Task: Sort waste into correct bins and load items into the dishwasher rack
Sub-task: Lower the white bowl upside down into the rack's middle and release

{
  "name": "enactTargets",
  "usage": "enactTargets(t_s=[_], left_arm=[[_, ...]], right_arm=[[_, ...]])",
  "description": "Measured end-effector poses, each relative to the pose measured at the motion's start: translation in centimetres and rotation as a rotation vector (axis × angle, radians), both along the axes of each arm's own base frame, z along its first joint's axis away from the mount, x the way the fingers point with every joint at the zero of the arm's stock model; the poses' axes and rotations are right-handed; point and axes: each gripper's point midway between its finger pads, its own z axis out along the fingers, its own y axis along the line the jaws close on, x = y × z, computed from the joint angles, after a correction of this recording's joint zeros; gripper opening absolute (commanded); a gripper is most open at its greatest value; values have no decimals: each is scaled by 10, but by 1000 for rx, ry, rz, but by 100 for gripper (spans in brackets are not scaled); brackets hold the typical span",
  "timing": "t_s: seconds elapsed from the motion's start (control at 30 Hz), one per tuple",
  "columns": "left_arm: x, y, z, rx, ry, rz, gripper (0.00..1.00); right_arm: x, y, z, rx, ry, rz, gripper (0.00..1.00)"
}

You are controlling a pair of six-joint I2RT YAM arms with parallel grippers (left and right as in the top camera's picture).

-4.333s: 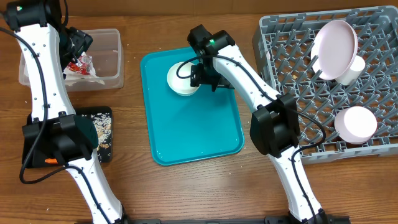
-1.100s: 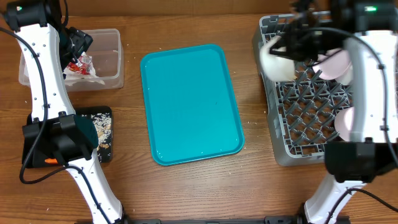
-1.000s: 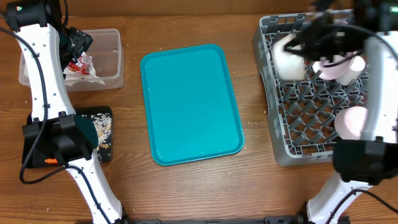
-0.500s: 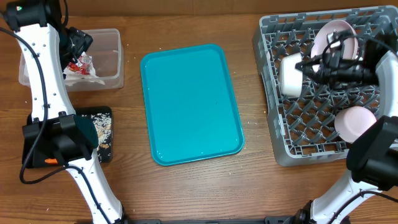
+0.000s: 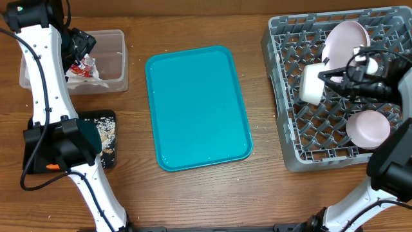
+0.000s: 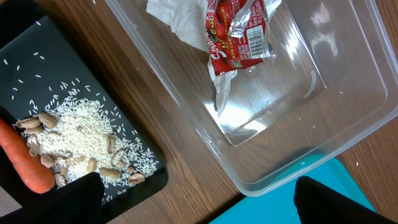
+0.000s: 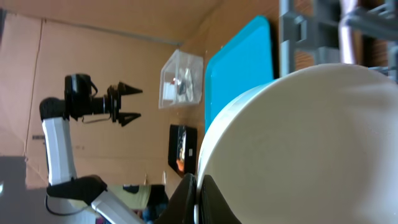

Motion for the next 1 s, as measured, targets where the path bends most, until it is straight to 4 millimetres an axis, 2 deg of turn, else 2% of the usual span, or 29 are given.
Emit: enactTargets(t_s=[0.17, 0.63, 0.83, 1.0], left_arm=[[0, 0, 0, 0, 0, 0, 100], [0, 0, 0, 0, 0, 0, 100], [0, 0, 0, 0, 0, 0, 100], [0, 0, 0, 0, 0, 0, 100]], right_arm=[[-1, -13, -1, -3, 5, -32, 4], [4, -13, 6, 19, -47, -38, 4], [8, -4, 5, 24, -68, -15, 4], [14, 4, -9, 47, -41, 10, 4]])
